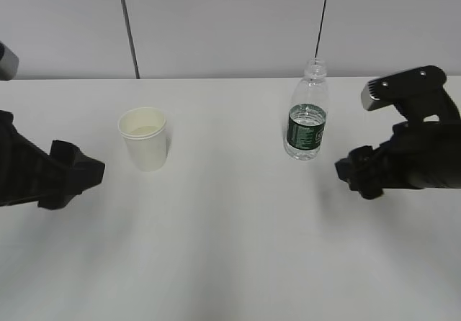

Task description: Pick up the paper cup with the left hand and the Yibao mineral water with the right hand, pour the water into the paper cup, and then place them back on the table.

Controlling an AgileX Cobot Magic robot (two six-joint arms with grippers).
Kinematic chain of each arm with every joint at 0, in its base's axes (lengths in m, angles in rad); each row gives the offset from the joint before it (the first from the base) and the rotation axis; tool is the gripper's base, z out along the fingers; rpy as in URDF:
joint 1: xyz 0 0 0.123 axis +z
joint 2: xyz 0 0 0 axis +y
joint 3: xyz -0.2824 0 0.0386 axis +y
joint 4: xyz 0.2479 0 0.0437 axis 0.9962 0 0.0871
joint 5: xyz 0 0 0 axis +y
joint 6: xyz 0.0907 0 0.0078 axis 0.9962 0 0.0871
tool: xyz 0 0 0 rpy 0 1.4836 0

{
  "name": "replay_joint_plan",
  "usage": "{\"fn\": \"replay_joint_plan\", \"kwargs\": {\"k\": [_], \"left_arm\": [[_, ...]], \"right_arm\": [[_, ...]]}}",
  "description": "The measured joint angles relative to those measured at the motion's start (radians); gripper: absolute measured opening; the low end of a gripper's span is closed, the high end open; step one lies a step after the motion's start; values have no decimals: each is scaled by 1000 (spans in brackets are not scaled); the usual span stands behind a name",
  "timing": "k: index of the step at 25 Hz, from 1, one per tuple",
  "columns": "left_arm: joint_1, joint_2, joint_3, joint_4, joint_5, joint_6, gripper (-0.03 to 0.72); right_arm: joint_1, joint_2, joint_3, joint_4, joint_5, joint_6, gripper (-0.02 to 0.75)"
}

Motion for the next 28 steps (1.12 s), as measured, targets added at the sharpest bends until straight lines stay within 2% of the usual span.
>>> {"fn": "replay_joint_plan", "kwargs": {"k": [2,4,7,9,14,17,22,28], "left_arm": [[-58,-44,-35,-86,154,14,528],[-99,-73,-75,-211,333,97,516],[-120,-101,-135,-378,544,256,511],[-122,-131,-163,-428,628,321,508],[-123,-297,-169,-446,720,433,507],[-123,-433,-139,-446,735,453,507],[-123,-675,-54,-444,813,458,501],[-124,-913,26,-435,839,458,498]], "right_arm": [[0,-77,3,0,175,0,594],[0,-155,5,0,302,-4,594],[11,-264,6,2,446,-45,594],[21,-345,8,44,540,-95,594],[25,-584,8,280,773,-303,594],[26,-722,8,348,889,-338,593],[26,-934,14,346,1072,-308,593],[26,-1153,54,208,1164,-200,593]]}}
